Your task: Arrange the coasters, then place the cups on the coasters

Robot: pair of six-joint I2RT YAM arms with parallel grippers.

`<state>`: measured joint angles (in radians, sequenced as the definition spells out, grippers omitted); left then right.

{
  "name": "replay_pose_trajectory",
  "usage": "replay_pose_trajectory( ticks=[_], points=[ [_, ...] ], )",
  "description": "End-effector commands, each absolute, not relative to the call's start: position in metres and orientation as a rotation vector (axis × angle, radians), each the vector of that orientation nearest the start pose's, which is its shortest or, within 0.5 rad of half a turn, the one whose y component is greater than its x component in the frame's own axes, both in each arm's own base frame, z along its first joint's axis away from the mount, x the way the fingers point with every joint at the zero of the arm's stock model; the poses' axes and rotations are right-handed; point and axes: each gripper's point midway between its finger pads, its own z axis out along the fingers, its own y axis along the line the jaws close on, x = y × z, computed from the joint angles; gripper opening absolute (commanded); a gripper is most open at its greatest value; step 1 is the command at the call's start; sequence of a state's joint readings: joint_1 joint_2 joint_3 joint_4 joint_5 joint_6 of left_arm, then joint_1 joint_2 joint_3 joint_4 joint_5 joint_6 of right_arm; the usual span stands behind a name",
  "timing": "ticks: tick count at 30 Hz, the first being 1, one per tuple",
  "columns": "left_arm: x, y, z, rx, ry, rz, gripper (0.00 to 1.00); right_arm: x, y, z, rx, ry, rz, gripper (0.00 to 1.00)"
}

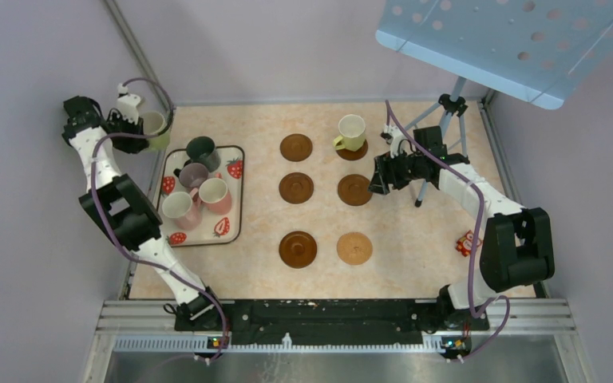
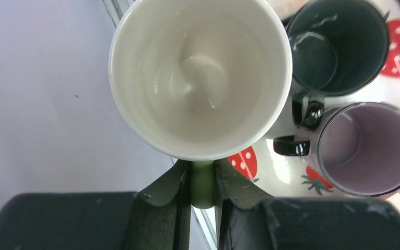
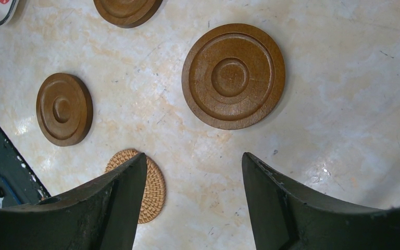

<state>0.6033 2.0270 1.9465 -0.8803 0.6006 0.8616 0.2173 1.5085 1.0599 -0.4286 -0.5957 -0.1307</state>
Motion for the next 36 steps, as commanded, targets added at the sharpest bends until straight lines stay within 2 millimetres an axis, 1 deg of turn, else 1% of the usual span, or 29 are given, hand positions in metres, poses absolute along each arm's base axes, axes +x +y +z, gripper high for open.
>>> replay_pose_trajectory(
  ticks=[1, 4, 7, 11, 13, 16, 17, 18, 19, 20, 23, 25, 28, 33, 36],
  points=[
    [0.476, 0.197, 0.303, 0.502, 1.946, 0.021, 0.00, 0.339, 0.169, 0.148, -0.688, 2.210, 0.748, 0.67],
    [0.486, 0.164, 0.321, 0.516, 1.930, -0.012, 0.00, 0.339, 0.170, 0.148, -0.687, 2.209, 0.750, 0.67],
    [0.498, 0.113, 0.330, 0.549, 1.925, -0.070, 0.00, 0.338, 0.170, 0.150, -0.688, 2.202, 0.752, 0.67],
    [0.507, 0.041, 0.333, 0.611, 1.918, -0.155, 0.00, 0.336, 0.170, 0.154, -0.698, 2.190, 0.757, 0.68],
    [0.511, 0.005, 0.330, 0.638, 1.919, -0.211, 0.00, 0.335, 0.171, 0.157, -0.704, 2.177, 0.761, 0.69],
    [0.517, -0.043, 0.322, 0.680, 1.917, -0.268, 0.00, 0.334, 0.171, 0.161, -0.707, 2.161, 0.762, 0.70],
    [0.519, -0.057, 0.317, 0.698, 1.918, -0.279, 0.00, 0.334, 0.172, 0.163, -0.708, 2.157, 0.764, 0.70],
    [0.522, -0.067, 0.311, 0.705, 1.928, -0.278, 0.00, 0.333, 0.172, 0.165, -0.710, 2.153, 0.765, 0.70],
    [0.523, -0.087, 0.304, 0.740, 1.931, -0.292, 0.00, 0.332, 0.172, 0.166, -0.709, 2.154, 0.764, 0.70],
    [0.525, -0.100, 0.298, 0.757, 1.937, -0.290, 0.00, 0.331, 0.172, 0.167, -0.710, 2.153, 0.763, 0.71],
    [0.530, -0.126, 0.283, 0.768, 1.956, -0.311, 0.00, 0.328, 0.169, 0.173, -0.716, 2.148, 0.750, 0.71],
    [0.530, -0.143, 0.269, 0.783, 1.975, -0.341, 0.00, 0.323, 0.168, 0.175, -0.719, 2.145, 0.741, 0.72],
    [0.529, -0.162, 0.248, 0.818, 1.990, -0.364, 0.00, 0.317, 0.166, 0.175, -0.723, 2.142, 0.738, 0.73],
    [0.529, -0.183, 0.229, 0.827, 1.982, -0.412, 0.00, 0.314, 0.162, 0.175, -0.724, 2.148, 0.714, 0.73],
    [0.528, -0.191, 0.213, 0.834, 1.994, -0.439, 0.00, 0.313, 0.159, 0.169, -0.728, 2.158, 0.695, 0.73]
  ],
)
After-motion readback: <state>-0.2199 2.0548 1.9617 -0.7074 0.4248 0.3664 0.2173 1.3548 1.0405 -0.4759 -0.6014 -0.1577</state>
